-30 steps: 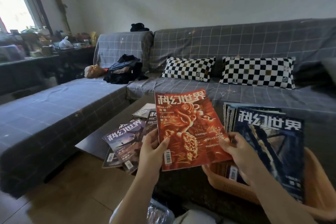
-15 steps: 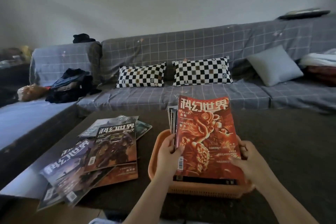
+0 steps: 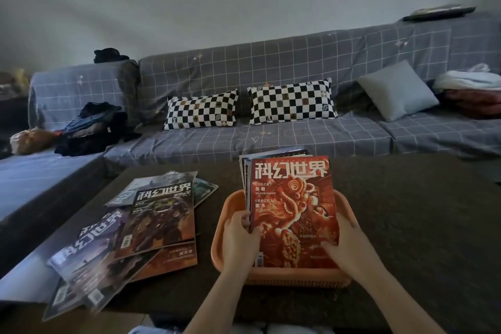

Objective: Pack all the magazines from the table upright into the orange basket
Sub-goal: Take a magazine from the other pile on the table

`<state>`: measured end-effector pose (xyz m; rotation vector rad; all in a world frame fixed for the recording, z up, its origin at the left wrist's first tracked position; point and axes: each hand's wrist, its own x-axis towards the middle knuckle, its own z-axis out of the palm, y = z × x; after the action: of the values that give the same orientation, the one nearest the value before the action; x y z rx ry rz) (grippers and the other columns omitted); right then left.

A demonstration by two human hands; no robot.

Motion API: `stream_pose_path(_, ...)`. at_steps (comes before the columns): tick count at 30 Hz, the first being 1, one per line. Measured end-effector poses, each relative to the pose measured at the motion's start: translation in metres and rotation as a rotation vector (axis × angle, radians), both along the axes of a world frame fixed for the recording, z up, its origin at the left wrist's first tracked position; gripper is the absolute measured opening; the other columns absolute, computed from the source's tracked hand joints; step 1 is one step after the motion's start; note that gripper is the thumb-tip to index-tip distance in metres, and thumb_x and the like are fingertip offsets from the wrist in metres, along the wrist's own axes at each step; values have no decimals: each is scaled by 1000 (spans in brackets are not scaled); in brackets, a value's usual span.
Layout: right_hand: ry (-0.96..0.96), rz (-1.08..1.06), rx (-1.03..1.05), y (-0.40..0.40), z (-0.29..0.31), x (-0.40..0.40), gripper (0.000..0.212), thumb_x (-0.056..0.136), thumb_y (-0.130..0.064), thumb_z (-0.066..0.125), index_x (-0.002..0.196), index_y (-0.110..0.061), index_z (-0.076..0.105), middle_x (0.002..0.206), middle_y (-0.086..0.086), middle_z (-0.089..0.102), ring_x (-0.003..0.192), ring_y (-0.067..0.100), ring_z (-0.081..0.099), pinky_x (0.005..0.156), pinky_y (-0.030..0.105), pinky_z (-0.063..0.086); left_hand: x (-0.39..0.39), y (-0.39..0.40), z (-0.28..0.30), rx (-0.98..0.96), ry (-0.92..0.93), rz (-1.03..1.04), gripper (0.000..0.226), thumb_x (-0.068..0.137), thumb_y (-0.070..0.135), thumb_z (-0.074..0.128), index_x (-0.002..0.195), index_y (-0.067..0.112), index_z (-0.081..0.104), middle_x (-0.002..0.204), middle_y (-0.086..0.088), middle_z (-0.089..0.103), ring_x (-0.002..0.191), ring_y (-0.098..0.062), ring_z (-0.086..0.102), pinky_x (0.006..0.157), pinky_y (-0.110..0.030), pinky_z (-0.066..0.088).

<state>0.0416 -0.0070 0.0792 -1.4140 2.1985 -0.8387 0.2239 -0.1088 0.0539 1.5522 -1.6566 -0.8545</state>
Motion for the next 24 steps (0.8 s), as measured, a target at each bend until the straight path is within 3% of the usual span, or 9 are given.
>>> stream_pose_path(7,-115,-98,-131,0,1,1,55,86,-28,63,137,-23,43,134,-1,53,118,15,53,100,39,45,3,7,5,-21,33,-29,44,87,33,68,127,28,52,118,9,57,91,-1,56,61,-11,42)
stream_pose_path(10,-89,-122,-261,-3,4,10,51,86,-28,65,133,-22,47,129,-2,56,102,6,55,86,26,48,10,9,12,-78,59,-9,36,87,35,67,121,30,55,107,15,55,85,4,55,60,-10,38)
stream_pose_path(12,-90,-88,-304,-11,8,20,49,86,-30,64,132,-24,48,127,-5,57,102,4,55,85,24,48,21,8,18,-104,96,5,32,88,36,65,118,31,56,107,14,53,85,3,55,63,-12,40)
stream_pose_path(14,-125,-36,-300,-22,13,34,48,86,-31,64,131,-25,48,126,-6,57,103,4,56,87,25,49,33,4,25,-119,120,17,28,90,36,64,117,31,56,108,11,55,87,0,57,65,-14,45)
stream_pose_path(16,-145,25,-303,-35,17,51,45,86,-30,64,128,-26,50,123,-6,58,98,4,56,85,24,50,48,1,30,-128,138,31,23,91,35,63,113,34,55,107,10,57,87,-2,59,59,-12,48)
stream_pose_path(19,-159,139,-327,-55,20,82,38,87,-30,63,123,-26,54,111,-11,60,93,-1,57,79,15,48,75,-5,32,-183,138,60,22,91,30,63,112,33,57,99,13,59,83,1,58,57,-2,43)
stream_pose_path(24,-177,316,-302,-95,20,139,30,86,-27,64,116,-25,59,93,-19,60,85,-8,56,67,1,42,126,-23,26,-152,85,142,14,93,33,59,106,38,55,98,16,58,81,4,57,56,-9,40)
